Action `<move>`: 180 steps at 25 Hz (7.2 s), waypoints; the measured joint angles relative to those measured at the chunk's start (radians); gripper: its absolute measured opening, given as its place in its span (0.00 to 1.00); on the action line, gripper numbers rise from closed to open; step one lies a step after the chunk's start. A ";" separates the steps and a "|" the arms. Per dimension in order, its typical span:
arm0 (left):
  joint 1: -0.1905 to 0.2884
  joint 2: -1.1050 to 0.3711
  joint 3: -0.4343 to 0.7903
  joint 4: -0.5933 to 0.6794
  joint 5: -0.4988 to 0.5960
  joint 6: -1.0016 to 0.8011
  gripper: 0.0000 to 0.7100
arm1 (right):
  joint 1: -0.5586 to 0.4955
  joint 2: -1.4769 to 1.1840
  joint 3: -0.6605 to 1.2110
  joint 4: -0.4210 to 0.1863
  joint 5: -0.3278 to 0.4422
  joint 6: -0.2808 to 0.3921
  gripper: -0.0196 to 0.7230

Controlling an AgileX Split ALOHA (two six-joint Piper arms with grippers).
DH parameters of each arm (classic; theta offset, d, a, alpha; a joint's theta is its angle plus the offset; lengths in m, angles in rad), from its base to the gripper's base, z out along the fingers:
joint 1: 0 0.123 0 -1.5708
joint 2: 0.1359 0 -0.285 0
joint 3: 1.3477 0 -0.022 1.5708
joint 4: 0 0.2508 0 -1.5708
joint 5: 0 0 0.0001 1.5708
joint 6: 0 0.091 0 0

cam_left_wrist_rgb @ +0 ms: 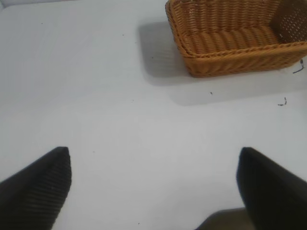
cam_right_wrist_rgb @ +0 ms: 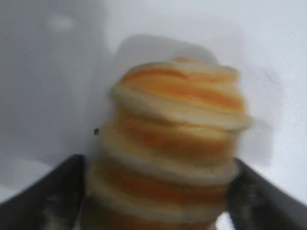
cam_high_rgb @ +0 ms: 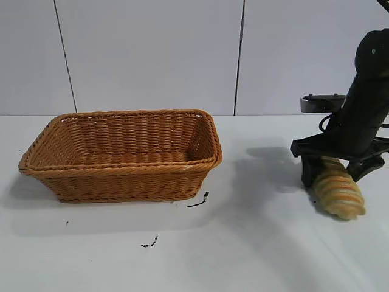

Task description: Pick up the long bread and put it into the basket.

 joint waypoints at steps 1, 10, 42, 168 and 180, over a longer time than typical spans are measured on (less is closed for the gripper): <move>0.000 0.000 0.000 0.000 0.000 0.000 0.98 | 0.000 -0.016 0.000 -0.001 0.008 0.000 0.24; 0.000 0.000 0.000 0.000 0.000 0.000 0.98 | 0.000 -0.251 -0.014 -0.025 0.070 -0.010 0.23; 0.000 0.000 0.000 0.000 0.000 0.000 0.98 | 0.578 0.171 -0.853 -0.110 0.255 -0.388 0.21; 0.000 0.000 0.000 0.000 0.000 0.000 0.98 | -0.039 -2.004 0.790 -0.031 0.411 -0.017 0.96; 0.000 0.000 0.000 0.000 0.000 0.000 0.98 | -0.039 -2.084 0.791 -0.029 0.410 -0.017 0.96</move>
